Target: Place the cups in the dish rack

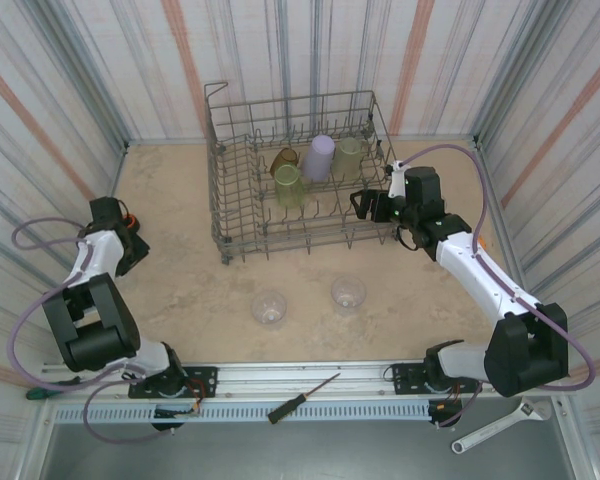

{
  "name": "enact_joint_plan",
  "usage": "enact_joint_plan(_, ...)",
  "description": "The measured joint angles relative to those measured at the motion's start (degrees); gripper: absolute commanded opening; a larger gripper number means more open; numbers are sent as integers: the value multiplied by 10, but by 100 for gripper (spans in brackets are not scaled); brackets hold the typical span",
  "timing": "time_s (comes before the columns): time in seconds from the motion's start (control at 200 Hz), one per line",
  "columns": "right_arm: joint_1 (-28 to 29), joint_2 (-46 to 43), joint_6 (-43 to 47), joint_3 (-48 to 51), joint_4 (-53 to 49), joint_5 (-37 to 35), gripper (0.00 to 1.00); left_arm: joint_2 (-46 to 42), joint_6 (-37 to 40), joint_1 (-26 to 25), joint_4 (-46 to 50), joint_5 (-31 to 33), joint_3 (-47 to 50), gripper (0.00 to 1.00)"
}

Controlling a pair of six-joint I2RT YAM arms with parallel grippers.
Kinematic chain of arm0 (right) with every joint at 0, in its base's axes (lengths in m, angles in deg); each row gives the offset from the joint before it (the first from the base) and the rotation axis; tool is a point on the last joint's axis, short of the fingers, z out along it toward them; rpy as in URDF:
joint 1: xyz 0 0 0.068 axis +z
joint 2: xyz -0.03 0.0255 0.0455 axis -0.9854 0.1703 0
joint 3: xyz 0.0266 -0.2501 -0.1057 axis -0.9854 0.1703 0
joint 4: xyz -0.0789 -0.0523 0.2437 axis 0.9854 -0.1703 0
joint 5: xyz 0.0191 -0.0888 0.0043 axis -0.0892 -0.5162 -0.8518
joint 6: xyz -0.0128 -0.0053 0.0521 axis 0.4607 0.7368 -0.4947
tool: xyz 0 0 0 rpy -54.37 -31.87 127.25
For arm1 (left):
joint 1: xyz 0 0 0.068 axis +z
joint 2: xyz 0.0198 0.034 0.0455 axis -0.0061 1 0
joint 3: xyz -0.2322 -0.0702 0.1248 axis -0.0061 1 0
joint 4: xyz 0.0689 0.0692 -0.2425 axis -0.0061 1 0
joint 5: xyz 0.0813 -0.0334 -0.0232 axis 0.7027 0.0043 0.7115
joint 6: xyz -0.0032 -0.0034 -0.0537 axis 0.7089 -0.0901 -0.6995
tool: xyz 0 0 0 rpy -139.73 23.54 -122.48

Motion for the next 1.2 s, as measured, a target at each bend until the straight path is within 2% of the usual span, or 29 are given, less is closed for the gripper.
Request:
enact_joint_plan(0.155, -2, 0, 0, 0, 0, 0, 99, 18, 0, 0, -2, 1, 0, 0)
enact_joint_plan(0.591, -4, -8, 0, 0, -3, 1, 99, 8, -1, 0, 7, 14, -4, 0)
enact_joint_plan(0.942, -4, -12, -11, -39, -45, 35, 99, -65, -16, 0, 22, -46, 0, 0)
enact_joint_plan(1.197, -2, -17, -38, -45, -57, 57, 99, -69, -19, 0, 40, -78, 1, 0)
